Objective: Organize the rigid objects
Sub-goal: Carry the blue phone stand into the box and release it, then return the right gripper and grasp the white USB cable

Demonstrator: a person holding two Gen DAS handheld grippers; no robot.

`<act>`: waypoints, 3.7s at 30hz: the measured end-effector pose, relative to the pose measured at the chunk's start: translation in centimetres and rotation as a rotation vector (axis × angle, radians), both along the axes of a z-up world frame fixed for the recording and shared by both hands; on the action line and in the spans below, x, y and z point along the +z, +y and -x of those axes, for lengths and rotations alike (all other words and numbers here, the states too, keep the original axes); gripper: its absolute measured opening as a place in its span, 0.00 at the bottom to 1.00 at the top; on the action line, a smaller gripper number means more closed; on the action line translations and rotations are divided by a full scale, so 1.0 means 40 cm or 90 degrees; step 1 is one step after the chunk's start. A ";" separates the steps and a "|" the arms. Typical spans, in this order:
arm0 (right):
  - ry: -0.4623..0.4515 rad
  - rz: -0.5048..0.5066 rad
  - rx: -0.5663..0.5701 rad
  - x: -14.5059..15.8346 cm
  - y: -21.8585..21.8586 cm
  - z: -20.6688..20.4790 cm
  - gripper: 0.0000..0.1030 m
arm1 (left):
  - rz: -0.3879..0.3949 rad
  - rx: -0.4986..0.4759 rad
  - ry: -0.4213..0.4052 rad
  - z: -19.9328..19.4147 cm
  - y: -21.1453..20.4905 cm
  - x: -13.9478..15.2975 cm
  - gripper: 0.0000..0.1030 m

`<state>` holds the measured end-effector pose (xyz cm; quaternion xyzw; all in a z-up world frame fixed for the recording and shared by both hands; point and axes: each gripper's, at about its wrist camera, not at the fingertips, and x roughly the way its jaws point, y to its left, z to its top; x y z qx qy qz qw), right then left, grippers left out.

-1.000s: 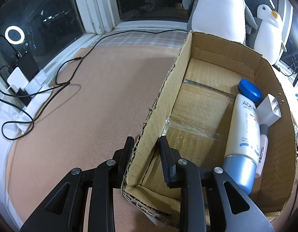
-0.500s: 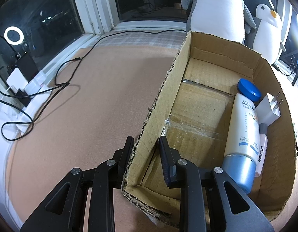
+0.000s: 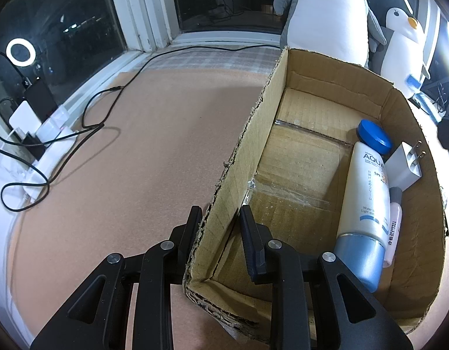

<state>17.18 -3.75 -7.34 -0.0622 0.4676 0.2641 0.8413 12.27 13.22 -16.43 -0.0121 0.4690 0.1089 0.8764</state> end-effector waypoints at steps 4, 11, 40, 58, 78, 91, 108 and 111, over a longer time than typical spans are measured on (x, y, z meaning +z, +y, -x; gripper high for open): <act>0.007 0.003 0.019 -0.017 0.048 0.005 0.33 | 0.005 0.001 -0.001 0.000 0.000 -0.001 0.24; 0.017 0.004 0.032 -0.032 0.088 0.004 0.33 | 0.011 0.000 -0.003 0.003 0.004 0.000 0.24; 0.021 0.015 0.033 -0.052 0.127 -0.002 0.44 | 0.011 0.000 -0.003 0.003 0.005 0.000 0.24; 0.007 0.010 0.009 -0.007 0.062 0.022 0.58 | 0.010 -0.001 -0.002 0.004 0.006 0.000 0.24; 0.024 -0.016 -0.136 0.032 -0.331 0.058 0.59 | 0.009 -0.003 -0.001 0.008 0.005 -0.001 0.24; 0.051 0.006 -0.061 -0.045 -0.351 0.101 0.45 | -0.002 -0.004 0.006 0.004 0.000 0.002 0.24; 0.078 0.101 0.185 -0.144 -0.160 0.121 0.35 | -0.001 -0.004 0.006 0.003 -0.001 0.001 0.24; 0.080 0.128 0.200 -0.166 -0.147 0.112 0.35 | -0.001 -0.004 0.006 0.004 -0.001 0.000 0.24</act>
